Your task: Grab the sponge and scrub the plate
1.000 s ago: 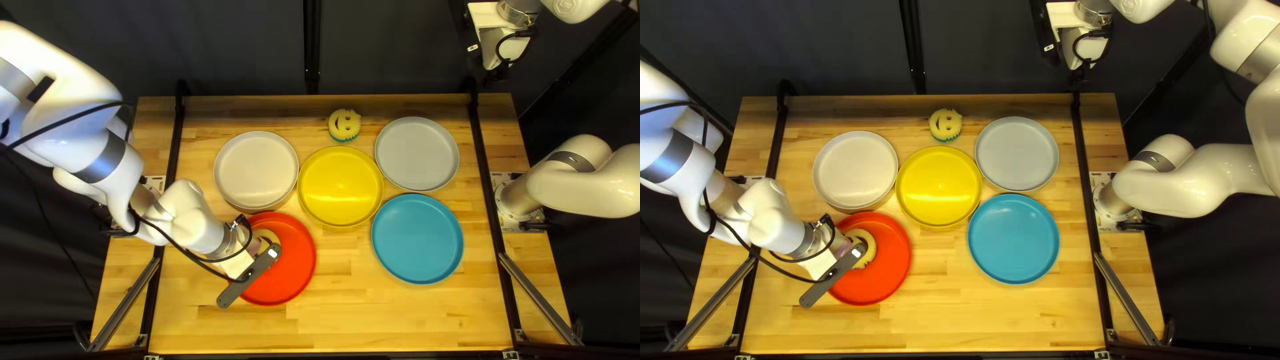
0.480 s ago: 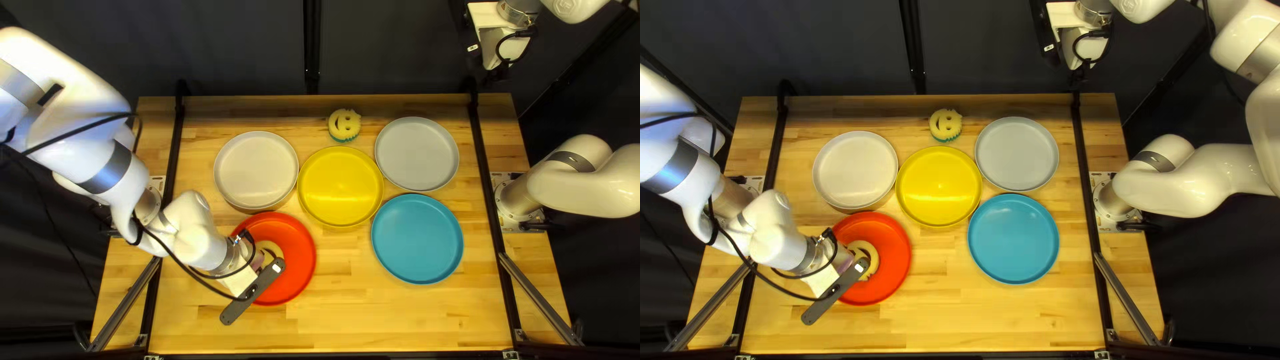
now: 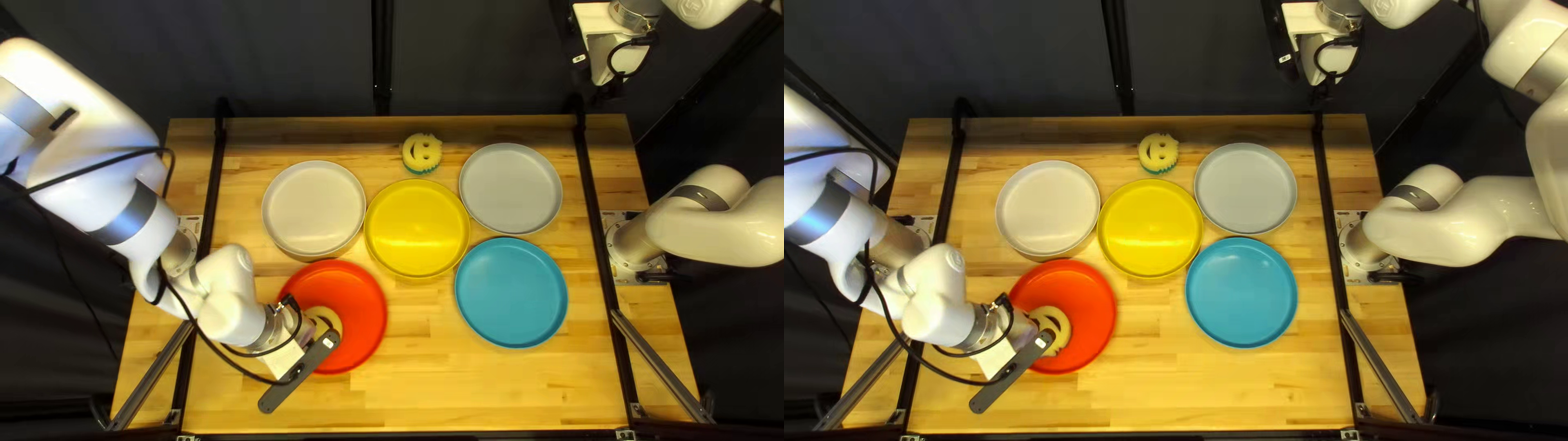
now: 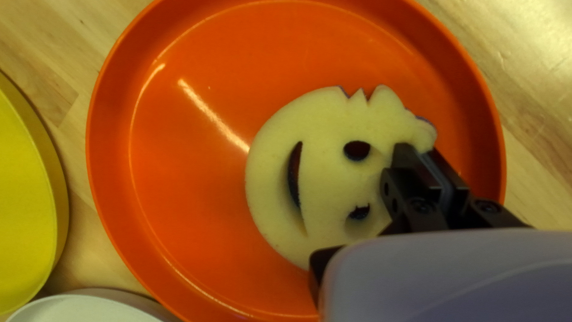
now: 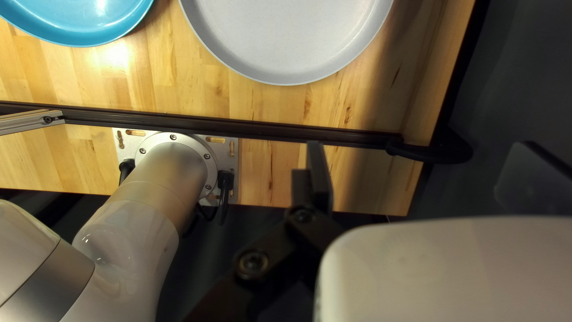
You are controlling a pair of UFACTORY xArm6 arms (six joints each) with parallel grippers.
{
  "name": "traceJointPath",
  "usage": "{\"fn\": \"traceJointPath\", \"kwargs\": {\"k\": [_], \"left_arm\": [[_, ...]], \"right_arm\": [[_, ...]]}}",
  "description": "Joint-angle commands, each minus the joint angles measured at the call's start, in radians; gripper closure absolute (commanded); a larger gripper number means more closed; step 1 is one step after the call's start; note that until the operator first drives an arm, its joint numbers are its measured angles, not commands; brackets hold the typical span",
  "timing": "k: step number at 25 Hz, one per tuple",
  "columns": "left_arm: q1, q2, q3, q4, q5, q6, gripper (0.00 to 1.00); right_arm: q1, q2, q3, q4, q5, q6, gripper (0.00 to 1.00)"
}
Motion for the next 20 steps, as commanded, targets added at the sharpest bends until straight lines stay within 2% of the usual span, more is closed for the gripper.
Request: {"fn": "traceJointPath", "kwargs": {"k": [1,5,16,20], "left_arm": [[0.005,-0.069,0.069,-0.069,0.009,0.046,1.00],[0.001,-0.049,0.046,-0.080,0.014,0.049,1.00],[-0.018,0.158,-0.218,-0.049,0.056,0.083,1.00],[-0.010,0.209,-0.260,-0.046,0.045,0.115,1.00]], "right_arm": [[0.000,0.000,0.000,0.000,0.000,0.000,0.00],[0.000,0.000,0.000,0.000,0.000,0.000,0.00],[0.000,0.000,0.000,0.000,0.000,0.000,0.00],[0.000,0.000,0.000,0.000,0.000,0.000,0.00]]}}
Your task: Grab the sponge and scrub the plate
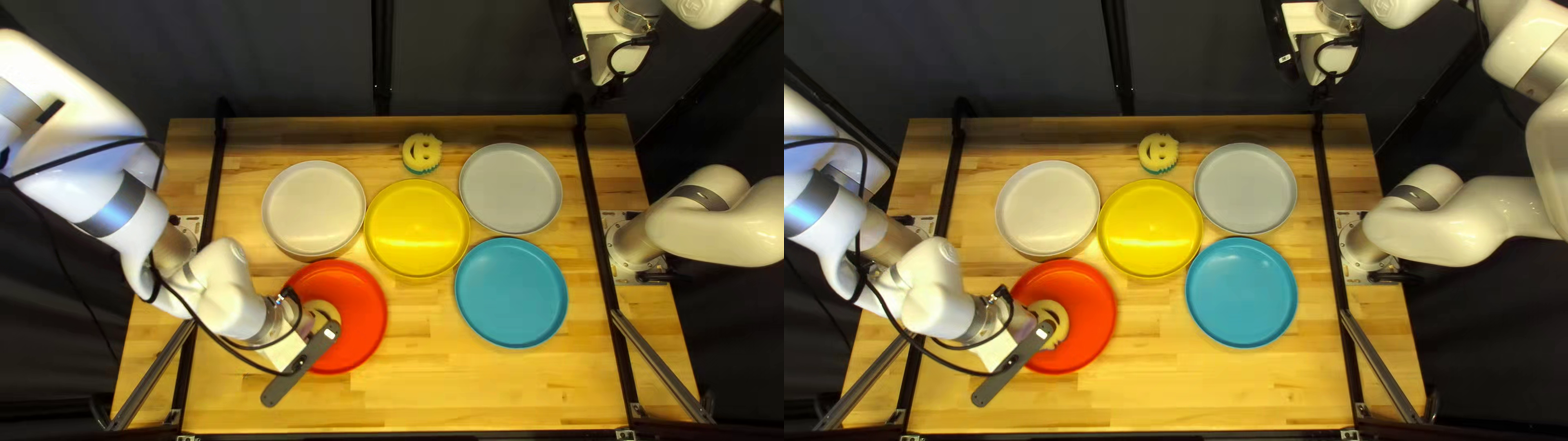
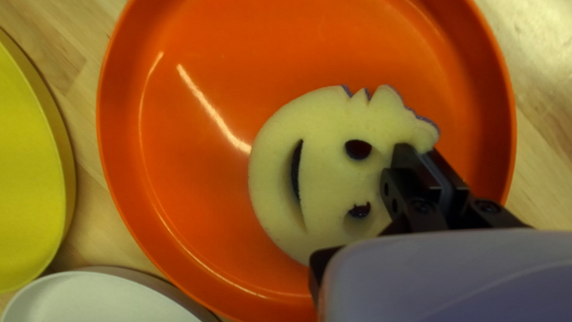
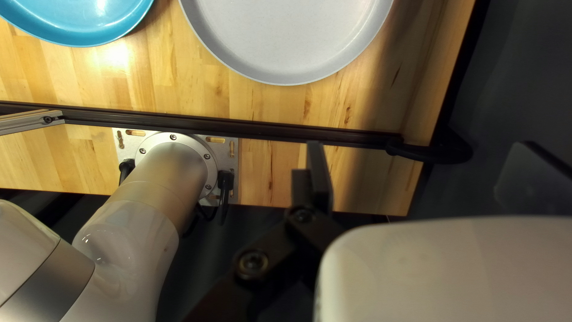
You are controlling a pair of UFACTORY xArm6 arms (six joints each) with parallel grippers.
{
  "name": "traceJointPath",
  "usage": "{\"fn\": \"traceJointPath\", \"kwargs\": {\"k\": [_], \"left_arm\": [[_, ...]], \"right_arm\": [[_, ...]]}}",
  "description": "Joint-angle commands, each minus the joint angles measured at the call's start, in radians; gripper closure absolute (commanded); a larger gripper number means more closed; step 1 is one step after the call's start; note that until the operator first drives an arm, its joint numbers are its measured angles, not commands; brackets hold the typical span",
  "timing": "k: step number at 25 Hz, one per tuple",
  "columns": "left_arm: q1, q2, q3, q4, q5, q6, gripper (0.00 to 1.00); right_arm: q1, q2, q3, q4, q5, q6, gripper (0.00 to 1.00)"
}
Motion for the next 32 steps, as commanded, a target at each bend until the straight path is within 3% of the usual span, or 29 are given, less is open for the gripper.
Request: {"fn": "traceJointPath", "kwargs": {"k": [1,8,12,18,32], "left_arm": [[0.016,0.046,-0.029,0.001,-0.020,0.045,1.00],[0.075,-0.036,0.073,-0.051,-0.047,0.136,1.00],[0.147,-0.138,0.169,-0.145,-0.047,0.270,1.00],[0.202,-0.185,0.218,-0.228,-0.057,0.378,1.00],[0.069,0.057,-0.076,-0.005,-0.013,0.106,1.00]], "right_arm": [[0.000,0.000,0.000,0.000,0.000,0.000,0.00],[0.000,0.000,0.000,0.000,0.000,0.000,0.00],[0.000,0.000,0.000,0.000,0.000,0.000,0.00],[0.000,0.000,0.000,0.000,0.000,0.000,0.00],[0.000,0.000,0.000,0.000,0.000,0.000,0.00]]}}
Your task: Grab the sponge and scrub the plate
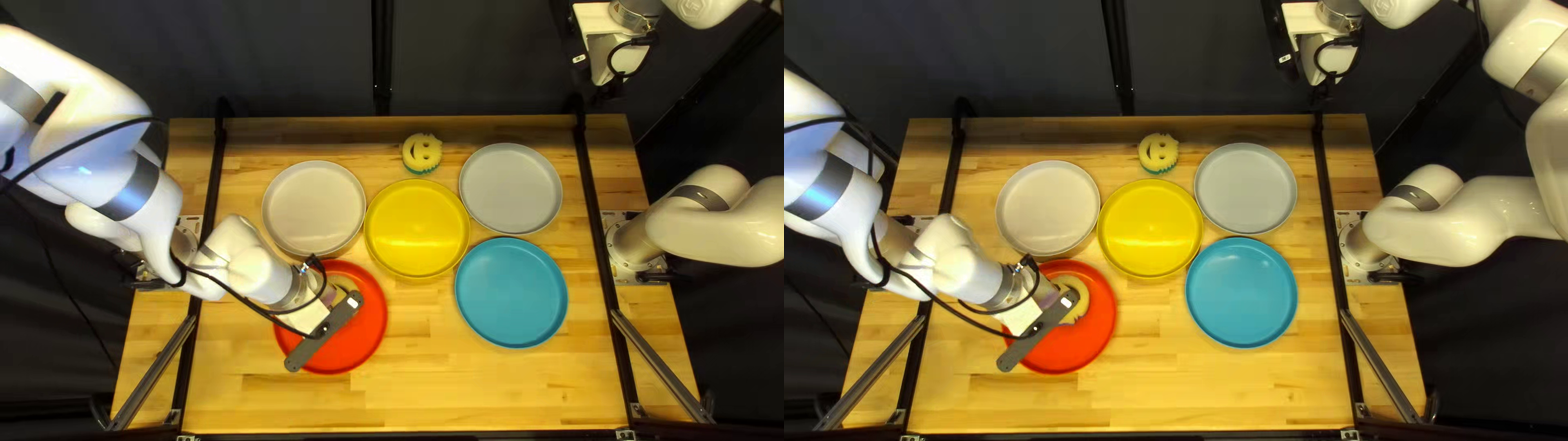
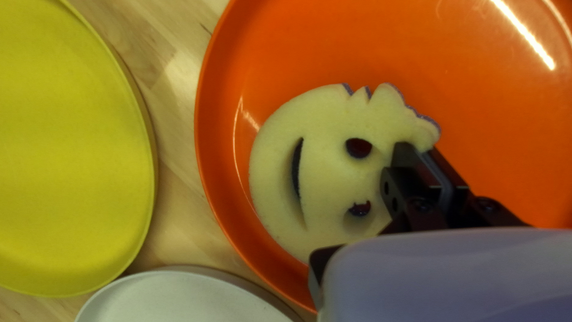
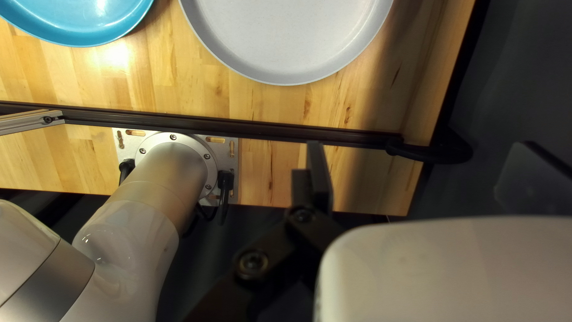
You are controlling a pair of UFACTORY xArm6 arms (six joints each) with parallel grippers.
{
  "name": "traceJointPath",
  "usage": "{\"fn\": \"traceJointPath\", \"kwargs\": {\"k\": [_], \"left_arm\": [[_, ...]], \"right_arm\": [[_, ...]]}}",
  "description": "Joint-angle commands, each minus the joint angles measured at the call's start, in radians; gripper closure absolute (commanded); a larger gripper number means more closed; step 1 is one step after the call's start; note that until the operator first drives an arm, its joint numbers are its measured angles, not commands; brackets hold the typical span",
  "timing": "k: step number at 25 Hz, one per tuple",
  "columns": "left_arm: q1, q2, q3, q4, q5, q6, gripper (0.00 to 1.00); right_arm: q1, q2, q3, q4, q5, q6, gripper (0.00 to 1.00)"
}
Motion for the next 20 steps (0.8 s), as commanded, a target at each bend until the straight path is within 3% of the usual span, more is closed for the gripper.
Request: {"fn": "traceJointPath", "kwargs": {"k": [1,6,11,20], "left_arm": [[-0.045,0.054,-0.069,0.060,0.021,-0.073,1.00],[-0.066,0.076,-0.084,0.099,0.019,-0.116,1.00],[-0.036,0.046,-0.013,0.099,-0.021,-0.102,1.00],[0.073,-0.052,0.104,-0.074,-0.040,0.139,1.00]], "right_arm": [[0.000,0.000,0.000,0.000,0.000,0.000,0.00],[0.000,0.000,0.000,0.000,0.000,0.000,0.00],[0.000,0.000,0.000,0.000,0.000,0.000,0.00],[0.000,0.000,0.000,0.000,0.000,0.000,0.00]]}}
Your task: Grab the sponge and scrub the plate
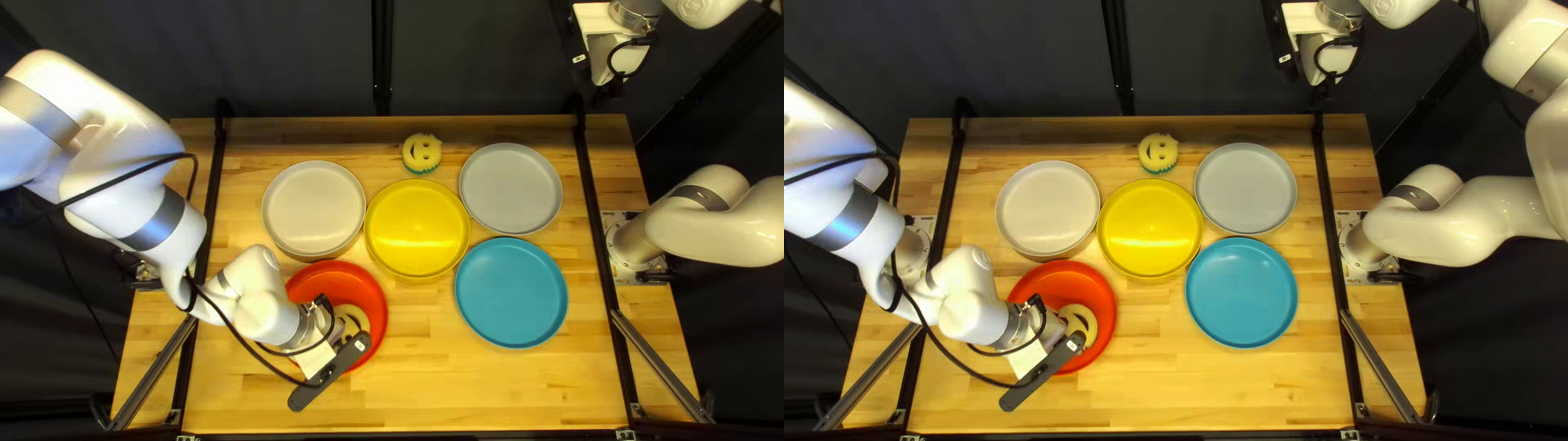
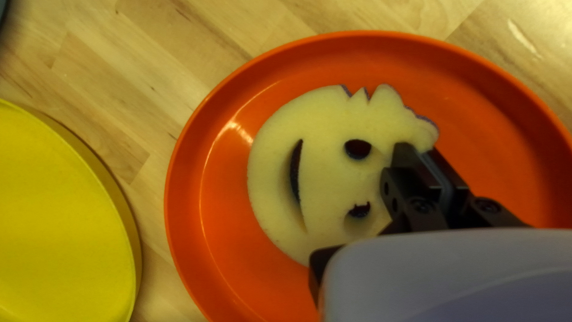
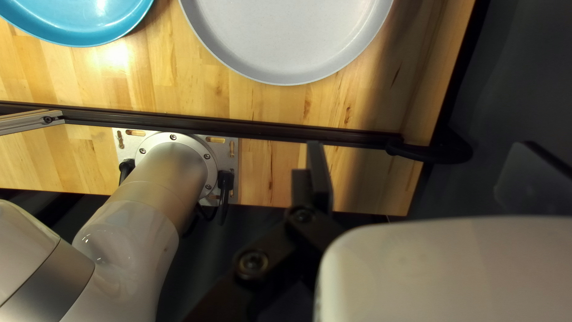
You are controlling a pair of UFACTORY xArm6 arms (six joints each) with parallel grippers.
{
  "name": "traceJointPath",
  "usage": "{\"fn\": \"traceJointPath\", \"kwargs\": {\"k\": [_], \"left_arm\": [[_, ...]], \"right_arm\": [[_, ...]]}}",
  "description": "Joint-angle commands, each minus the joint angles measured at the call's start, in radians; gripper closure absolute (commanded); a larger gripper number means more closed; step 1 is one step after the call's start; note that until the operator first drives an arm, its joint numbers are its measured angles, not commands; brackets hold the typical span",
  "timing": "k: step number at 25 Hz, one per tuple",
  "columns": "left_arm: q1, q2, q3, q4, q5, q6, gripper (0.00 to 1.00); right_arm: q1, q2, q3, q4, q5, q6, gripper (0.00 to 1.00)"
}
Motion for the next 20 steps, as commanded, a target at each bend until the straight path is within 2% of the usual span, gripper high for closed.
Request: {"fn": "traceJointPath", "kwargs": {"k": [1,6,13,17,20], "left_arm": [[0.055,-0.032,0.041,-0.095,-0.011,0.131,1.00],[0.086,-0.032,0.046,-0.156,-0.019,0.216,1.00],[0.024,0.056,-0.065,-0.081,0.001,0.123,1.00],[-0.027,0.127,-0.161,-0.026,0.026,0.054,1.00],[-0.028,0.141,-0.173,-0.010,0.021,0.051,1.00]], "right_arm": [[0.000,0.000,0.000,0.000,0.000,0.000,0.00],[0.000,0.000,0.000,0.000,0.000,0.000,0.00],[0.000,0.000,0.000,0.000,0.000,0.000,0.00],[0.000,0.000,0.000,0.000,0.000,0.000,0.00],[0.000,0.000,0.000,0.000,0.000,0.000,0.00]]}}
